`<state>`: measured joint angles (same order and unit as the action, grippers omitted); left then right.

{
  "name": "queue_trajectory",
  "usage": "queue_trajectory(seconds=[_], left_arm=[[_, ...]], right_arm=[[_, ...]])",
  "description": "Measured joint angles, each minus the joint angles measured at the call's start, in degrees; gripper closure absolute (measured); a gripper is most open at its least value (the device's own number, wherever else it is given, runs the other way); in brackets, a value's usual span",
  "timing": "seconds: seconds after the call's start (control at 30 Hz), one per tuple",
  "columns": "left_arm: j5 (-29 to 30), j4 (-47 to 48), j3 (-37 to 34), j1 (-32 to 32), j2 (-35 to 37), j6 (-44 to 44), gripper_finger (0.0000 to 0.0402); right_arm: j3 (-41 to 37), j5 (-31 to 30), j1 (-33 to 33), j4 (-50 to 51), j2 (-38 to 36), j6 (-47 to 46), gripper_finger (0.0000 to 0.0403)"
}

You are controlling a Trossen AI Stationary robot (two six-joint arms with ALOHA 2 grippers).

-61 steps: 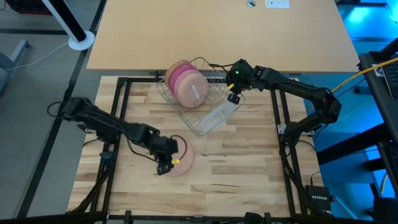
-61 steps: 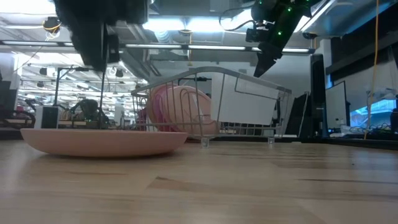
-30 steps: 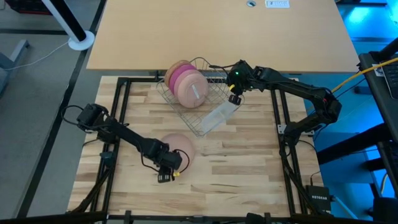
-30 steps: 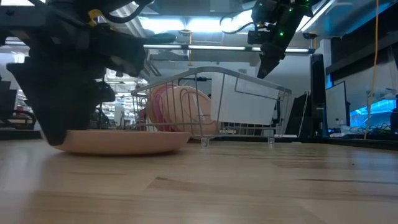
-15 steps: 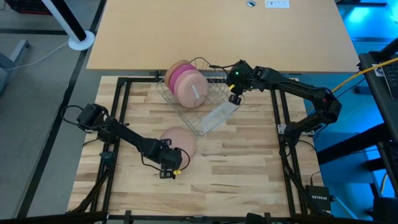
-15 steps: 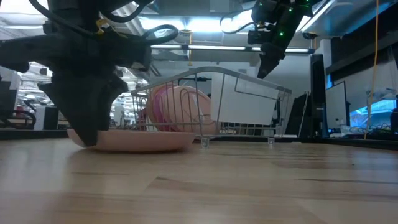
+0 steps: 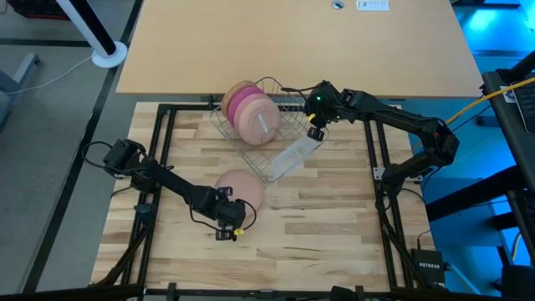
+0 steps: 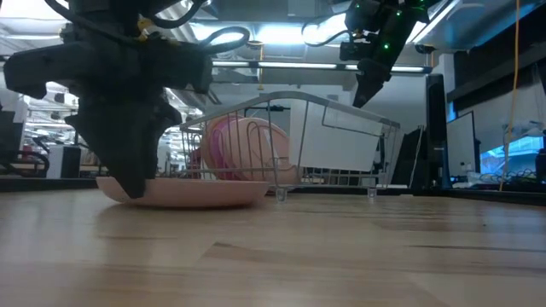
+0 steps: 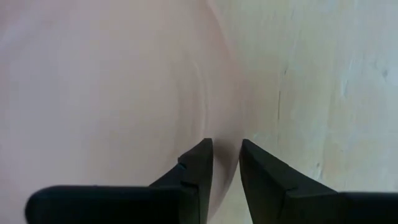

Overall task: Sort dishes
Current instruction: Put the pink plate into the dish rack

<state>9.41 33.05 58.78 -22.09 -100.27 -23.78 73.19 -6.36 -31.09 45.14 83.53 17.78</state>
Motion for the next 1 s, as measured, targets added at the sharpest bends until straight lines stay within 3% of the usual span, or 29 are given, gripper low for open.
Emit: queue_trajectory(seconds=[0.17,0.37,0.57,1.0], left_arm=[[0.0,0.1,0.0,0.0,0.0,1.5,0.033],[0.5,-0.1,0.0,0.0,0.0,-1.2,0.0387],[0.3,0.0,0.0,0.0,1.3,-6.5,0.0396],[-3.3,-9.5,0.0,0.0,17.8,-13.4,0.04]], right_arm=[[0.0,0.0,0.0,0.0,0.0,0.0,0.035],[0.0,0.0,0.0,0.0,0.0,0.0,0.035],[0.0,0.0,0.0,0.0,-0.1,0.0,0.0349],[0.0,-0.1,0.0,-1.0,-7.2,0.0,0.035]])
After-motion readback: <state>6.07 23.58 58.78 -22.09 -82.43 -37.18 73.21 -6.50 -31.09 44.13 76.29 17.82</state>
